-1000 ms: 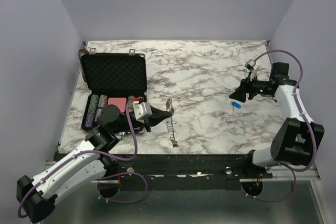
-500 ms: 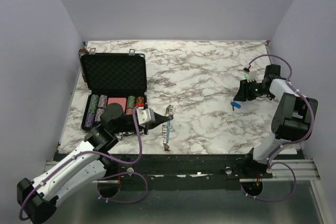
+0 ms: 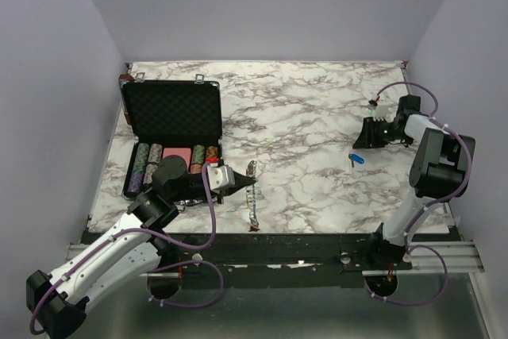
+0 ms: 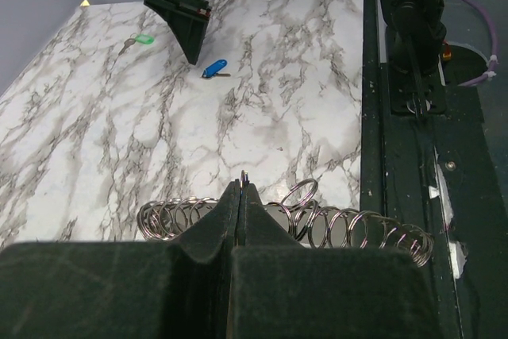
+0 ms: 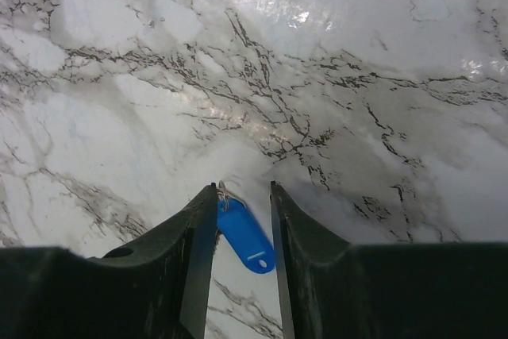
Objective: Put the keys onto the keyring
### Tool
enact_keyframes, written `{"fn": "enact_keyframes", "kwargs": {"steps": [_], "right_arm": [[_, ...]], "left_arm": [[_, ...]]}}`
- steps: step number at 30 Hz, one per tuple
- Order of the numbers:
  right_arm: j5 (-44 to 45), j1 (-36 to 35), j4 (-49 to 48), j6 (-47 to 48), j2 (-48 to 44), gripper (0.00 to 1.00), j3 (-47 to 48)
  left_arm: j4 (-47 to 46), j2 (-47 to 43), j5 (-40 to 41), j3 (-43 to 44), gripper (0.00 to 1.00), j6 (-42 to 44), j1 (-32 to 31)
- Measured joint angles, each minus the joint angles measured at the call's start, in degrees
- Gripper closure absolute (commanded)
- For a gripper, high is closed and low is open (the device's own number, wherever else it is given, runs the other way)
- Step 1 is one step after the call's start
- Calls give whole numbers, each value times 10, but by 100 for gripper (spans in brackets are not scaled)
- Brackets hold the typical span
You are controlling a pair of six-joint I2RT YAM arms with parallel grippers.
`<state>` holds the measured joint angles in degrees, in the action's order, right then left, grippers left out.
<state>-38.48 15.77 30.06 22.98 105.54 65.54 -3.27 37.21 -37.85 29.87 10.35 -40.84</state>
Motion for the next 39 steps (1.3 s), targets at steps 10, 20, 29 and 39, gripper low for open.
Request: {"fn": "enact_keyframes", "kwargs": {"steps": [10, 20, 29, 39], "right_arm": [[-4, 0, 38, 17, 22, 60, 21], [-4, -12, 71, 37, 39, 62, 40], [-3, -18, 108, 59, 59, 65, 71], [-2, -19, 146, 76, 81, 67, 94]], "left_arm": [[0, 4, -5, 0, 100, 2, 0], [0, 4, -6, 0, 100, 2, 0], [1, 4, -7, 0, 100, 2, 2], [5, 4, -8, 0, 100, 3, 2]]}}
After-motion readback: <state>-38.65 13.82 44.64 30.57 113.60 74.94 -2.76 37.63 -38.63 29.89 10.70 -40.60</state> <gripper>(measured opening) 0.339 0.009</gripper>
